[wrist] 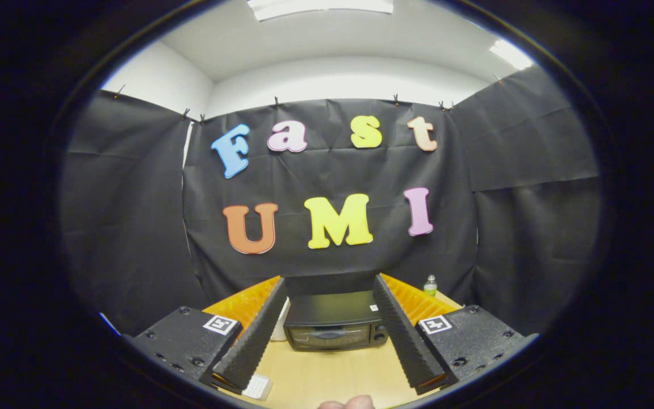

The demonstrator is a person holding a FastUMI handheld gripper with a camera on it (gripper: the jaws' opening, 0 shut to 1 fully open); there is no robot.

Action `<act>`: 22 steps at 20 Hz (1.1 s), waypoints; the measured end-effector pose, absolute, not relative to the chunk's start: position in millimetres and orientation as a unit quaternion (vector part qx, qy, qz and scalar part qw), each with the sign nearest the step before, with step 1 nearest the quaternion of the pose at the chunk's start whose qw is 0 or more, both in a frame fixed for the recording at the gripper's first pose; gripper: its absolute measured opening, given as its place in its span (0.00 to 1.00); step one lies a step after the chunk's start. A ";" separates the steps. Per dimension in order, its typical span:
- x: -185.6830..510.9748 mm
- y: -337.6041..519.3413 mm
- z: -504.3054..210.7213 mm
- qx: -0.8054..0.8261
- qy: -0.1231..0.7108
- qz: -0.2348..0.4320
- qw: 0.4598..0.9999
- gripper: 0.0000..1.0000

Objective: Open the toaster oven, put the food inside, and close the toaster oven door.

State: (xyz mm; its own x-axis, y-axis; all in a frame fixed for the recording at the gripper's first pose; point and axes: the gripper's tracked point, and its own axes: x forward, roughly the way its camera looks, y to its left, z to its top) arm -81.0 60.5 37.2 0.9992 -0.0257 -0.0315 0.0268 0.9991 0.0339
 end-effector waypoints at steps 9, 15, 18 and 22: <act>-72.5 66.4 40.9 0.020 0.020 0.001 1.000 1.00; -68.8 66.3 37.8 0.023 0.026 0.006 0.999 1.00; -70.1 63.2 39.4 0.021 0.024 0.002 1.000 1.00; -69.7 60.8 36.1 0.025 0.028 -0.001 0.999 1.00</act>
